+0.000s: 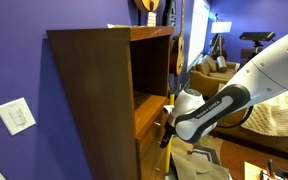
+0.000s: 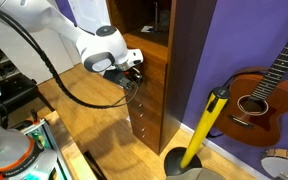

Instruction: Open the second the drawer from the top on the cabinet

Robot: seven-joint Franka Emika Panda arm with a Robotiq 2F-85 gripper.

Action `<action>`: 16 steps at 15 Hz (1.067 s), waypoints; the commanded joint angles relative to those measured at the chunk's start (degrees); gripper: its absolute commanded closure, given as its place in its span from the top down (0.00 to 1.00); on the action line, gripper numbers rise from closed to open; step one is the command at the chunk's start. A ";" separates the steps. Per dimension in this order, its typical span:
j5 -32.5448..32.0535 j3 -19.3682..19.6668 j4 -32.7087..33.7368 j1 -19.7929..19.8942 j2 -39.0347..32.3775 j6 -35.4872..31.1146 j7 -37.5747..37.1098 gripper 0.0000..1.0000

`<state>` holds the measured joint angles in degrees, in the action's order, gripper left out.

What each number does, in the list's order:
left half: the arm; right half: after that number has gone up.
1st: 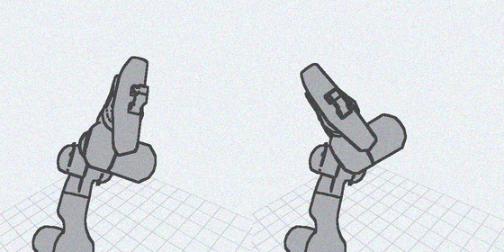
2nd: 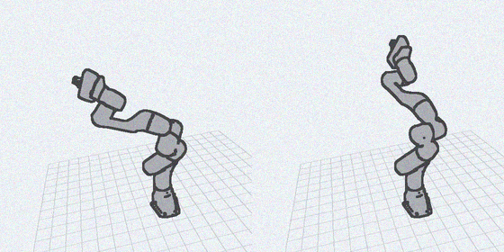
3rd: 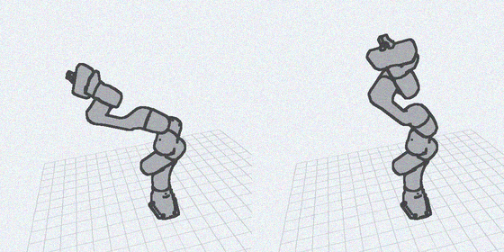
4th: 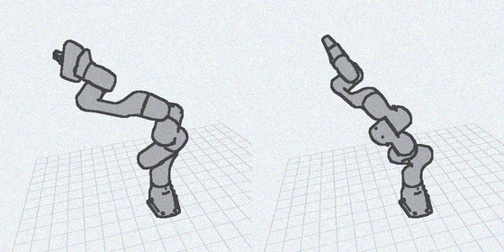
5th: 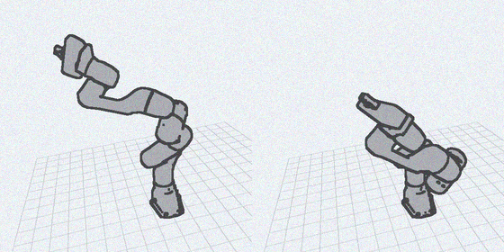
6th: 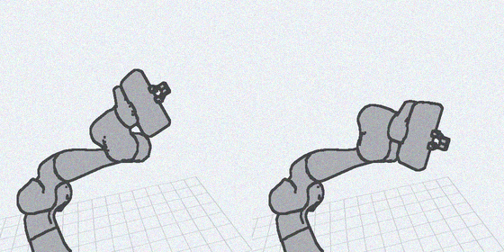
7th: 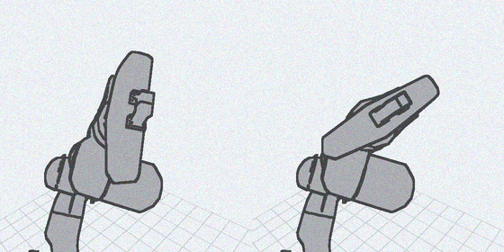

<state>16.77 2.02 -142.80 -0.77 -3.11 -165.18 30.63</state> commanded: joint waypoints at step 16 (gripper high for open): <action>4.26 0.10 0.97 -0.35 -1.96 0.90 2.57 0.04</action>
<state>25.18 0.71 -140.89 -0.58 -5.56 -166.22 37.45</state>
